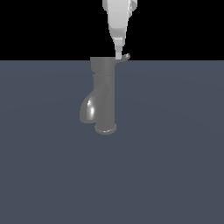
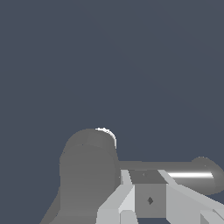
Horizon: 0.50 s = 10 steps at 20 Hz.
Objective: Turn on the faucet by rotating a designated handle.
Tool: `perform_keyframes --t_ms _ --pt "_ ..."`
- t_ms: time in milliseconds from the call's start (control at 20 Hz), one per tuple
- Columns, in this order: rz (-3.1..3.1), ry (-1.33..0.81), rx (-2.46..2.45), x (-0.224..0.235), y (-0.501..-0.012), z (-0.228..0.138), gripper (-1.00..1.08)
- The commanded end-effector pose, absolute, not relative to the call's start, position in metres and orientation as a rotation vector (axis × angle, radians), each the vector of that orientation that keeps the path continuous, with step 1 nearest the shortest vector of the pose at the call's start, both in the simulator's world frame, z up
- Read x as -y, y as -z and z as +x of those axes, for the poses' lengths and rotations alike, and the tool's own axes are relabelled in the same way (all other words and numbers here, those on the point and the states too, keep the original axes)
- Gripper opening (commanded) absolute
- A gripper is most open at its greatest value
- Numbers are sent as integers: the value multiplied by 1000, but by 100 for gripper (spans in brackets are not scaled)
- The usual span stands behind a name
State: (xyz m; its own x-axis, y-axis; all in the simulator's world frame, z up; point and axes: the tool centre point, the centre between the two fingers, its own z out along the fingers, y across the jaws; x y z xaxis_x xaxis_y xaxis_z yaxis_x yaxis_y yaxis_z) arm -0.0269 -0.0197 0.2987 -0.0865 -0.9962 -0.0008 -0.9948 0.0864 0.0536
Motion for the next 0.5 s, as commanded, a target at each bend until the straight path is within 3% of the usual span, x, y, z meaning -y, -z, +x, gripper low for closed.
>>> perform_keyframes --t_ms 0,450 --pt "2089 4 2347 39 -298 2 -100" --pt "2068 1 2365 55 -298 16 -100"
